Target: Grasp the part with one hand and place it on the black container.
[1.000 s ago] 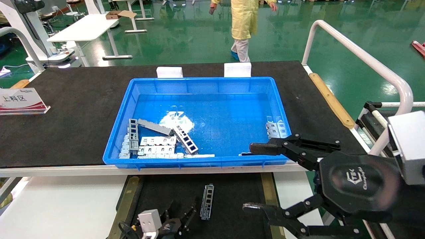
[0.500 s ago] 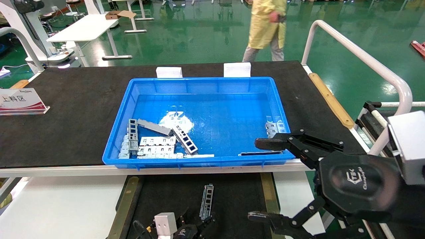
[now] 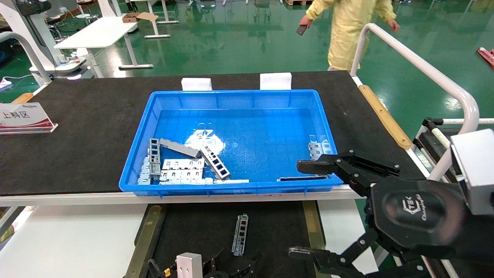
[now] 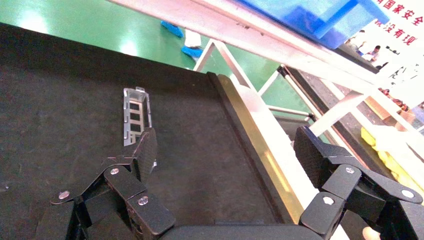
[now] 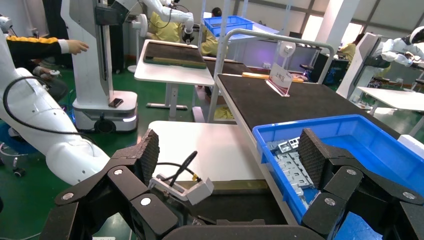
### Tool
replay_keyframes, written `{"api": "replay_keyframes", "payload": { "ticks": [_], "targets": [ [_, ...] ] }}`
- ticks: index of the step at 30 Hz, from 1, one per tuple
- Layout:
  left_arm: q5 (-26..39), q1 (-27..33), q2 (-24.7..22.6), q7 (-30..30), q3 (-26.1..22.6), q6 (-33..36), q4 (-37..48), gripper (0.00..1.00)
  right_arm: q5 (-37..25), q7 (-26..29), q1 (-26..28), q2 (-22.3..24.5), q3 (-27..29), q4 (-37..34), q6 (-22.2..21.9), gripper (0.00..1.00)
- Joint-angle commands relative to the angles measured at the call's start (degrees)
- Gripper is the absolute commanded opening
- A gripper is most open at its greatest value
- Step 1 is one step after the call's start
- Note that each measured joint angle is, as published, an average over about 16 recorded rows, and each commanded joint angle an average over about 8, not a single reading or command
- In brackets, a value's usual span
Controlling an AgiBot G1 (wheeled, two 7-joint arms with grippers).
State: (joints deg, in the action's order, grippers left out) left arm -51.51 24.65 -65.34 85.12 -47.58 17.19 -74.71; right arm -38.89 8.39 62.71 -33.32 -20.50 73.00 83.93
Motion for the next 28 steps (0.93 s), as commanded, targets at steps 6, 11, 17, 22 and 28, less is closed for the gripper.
{"api": "replay_keyframes", "payload": {
  "ticks": [6, 11, 17, 22, 28],
  "targets": [
    [-0.2, -1.0, 0.9, 1.2, 0.3, -2.7, -3.2, 1.00, 0.0, 0.0, 0.0, 0.0, 0.0, 0.0, 0.0, 1.00],
    [0.4, -0.5, 2.2, -0.3, -1.8, -2.4, -3.5, 1.00, 0.0, 0.0, 0.0, 0.0, 0.0, 0.0, 0.0, 1.00],
    [1.4, 0.4, 4.2, -2.9, -4.8, -0.6, -3.6, 1.00, 0.0, 0.0, 0.0, 0.0, 0.0, 0.0, 0.0, 1.00],
    [2.7, 1.1, 5.4, -5.2, -7.2, 2.3, -3.7, 1.00, 0.0, 0.0, 0.0, 0.0, 0.0, 0.0, 0.0, 1.00],
    [4.7, 1.7, 6.4, -7.3, -9.4, 6.8, -3.6, 1.00, 0.0, 0.0, 0.0, 0.0, 0.0, 0.0, 0.0, 1.00]
  ]
}}
